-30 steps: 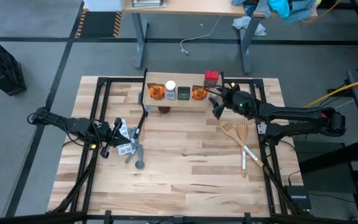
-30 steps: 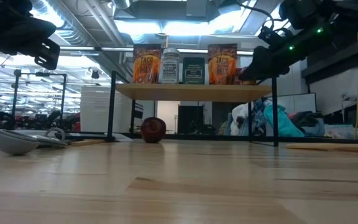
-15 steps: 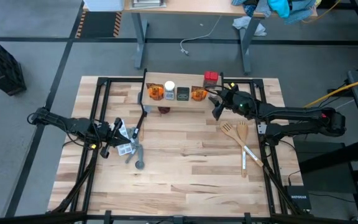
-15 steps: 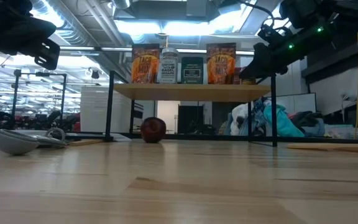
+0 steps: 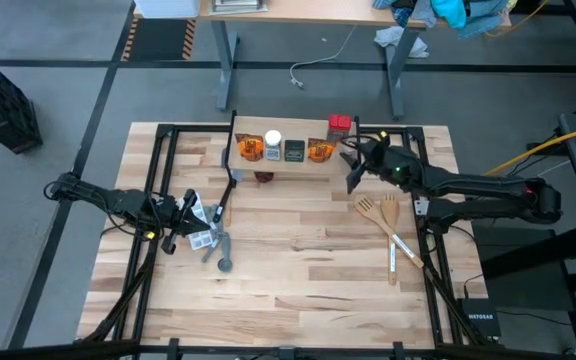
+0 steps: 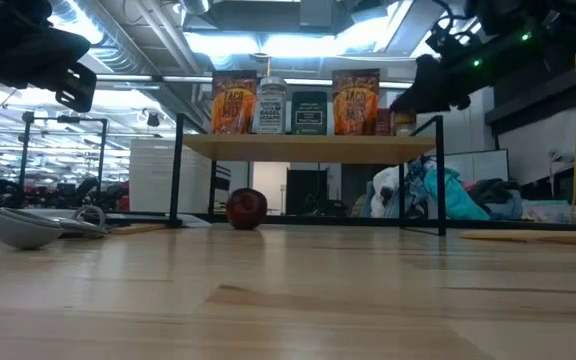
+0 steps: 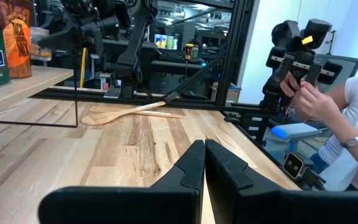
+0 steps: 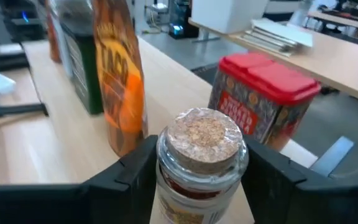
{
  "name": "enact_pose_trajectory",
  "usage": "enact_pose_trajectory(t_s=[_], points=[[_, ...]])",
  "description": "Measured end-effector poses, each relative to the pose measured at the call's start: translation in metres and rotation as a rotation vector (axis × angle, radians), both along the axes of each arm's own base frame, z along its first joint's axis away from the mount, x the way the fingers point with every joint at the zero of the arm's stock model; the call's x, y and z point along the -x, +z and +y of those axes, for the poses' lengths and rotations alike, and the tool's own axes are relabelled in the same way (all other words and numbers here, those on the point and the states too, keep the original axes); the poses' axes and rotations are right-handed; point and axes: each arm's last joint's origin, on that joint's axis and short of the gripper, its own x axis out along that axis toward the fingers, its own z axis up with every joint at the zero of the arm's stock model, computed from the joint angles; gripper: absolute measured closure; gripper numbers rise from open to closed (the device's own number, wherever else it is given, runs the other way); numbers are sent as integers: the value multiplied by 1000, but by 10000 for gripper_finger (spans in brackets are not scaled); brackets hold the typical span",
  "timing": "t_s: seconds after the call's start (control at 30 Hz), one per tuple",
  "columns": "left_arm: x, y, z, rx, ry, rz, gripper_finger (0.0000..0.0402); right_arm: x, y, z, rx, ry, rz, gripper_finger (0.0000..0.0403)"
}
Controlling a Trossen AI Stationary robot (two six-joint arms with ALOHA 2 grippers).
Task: Shelf spices
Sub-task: Remove the transparent seasoning bottle from the shelf
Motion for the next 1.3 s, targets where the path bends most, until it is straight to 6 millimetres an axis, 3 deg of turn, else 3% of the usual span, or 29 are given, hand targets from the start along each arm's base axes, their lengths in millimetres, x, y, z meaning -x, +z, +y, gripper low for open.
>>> enact_pose_trajectory(t_s=[0.23,0.43,0.6,0.73,0.9,1.13,1.3], points=[[0,0,0,0,0,1,396,3,14,15,-73,164,-140,210],[0,0,0,0,0,0,396,-5,29,56,-42,333,-272,210],[0,0,0,0,0,0,396,-17,25,96,-58,399,-298,210],[0,0,0,0,0,0,396,-35,11,126,-66,456,-318,210],[0,0,0,0,0,0,396,-65,-22,152,-82,522,-351,210],[0,0,0,0,0,0,396,-112,-69,168,-109,546,-385,210],[0,0,0,0,0,0,396,-148,-83,177,-107,615,-370,210]])
